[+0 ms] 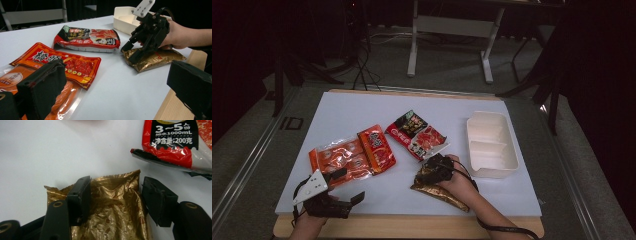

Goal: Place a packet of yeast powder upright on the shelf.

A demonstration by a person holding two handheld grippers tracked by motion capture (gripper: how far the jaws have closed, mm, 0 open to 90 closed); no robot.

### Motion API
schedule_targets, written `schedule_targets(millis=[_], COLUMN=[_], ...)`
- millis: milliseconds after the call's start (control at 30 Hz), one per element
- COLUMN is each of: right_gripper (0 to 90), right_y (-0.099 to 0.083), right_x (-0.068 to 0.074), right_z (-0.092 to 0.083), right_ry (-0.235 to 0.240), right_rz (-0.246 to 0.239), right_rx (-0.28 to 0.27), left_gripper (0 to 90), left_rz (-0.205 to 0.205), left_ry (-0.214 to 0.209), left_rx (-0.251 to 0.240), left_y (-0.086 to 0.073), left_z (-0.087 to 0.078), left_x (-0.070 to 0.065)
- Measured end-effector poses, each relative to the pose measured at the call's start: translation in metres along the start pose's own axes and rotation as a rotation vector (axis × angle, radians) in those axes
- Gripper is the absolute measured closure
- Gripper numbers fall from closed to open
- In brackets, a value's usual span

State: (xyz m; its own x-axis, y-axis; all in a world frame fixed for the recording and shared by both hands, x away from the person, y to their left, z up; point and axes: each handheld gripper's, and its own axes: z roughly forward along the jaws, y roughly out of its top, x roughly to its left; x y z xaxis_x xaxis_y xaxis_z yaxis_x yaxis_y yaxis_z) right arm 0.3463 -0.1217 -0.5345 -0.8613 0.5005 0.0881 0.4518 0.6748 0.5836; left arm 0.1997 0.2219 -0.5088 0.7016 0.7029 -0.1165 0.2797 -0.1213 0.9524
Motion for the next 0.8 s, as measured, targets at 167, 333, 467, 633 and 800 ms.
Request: schedule_targets(millis=[167, 333, 467, 633, 800], right_gripper=[49.2, 68.7, 84.7, 88.7, 89.2], right_y=[0.000, 0.000, 0.002, 0.006, 0.008], right_x=[0.007, 0.014, 0.013, 0.015, 0.013], right_z=[-0.001, -0.003, -0.004, -0.006, -0.022], right_ry=[-0.032, -0.058, -0.078, -0.095, -0.089], right_rz=[-0.039, -0.065, -0.094, -0.127, -0.106], right_rx=[0.019, 0.043, 0.068, 0.084, 0.034], left_gripper=[1.9, 1.9, 1.9, 1.9, 1.9], left_rz=[0.002, 0.003, 0.003, 0.005, 0.005], left_ry=[0.000, 0.000, -0.001, 0.001, 0.001], left_rx=[0.003, 0.007, 0.009, 0.009, 0.011], left_y=[0.000, 0.000, 0.000, 0.000, 0.000], left_z=[0.000, 0.001, 0.001, 0.000, 0.000], left_x=[0.000, -0.001, -0.001, 0.000, -0.001])
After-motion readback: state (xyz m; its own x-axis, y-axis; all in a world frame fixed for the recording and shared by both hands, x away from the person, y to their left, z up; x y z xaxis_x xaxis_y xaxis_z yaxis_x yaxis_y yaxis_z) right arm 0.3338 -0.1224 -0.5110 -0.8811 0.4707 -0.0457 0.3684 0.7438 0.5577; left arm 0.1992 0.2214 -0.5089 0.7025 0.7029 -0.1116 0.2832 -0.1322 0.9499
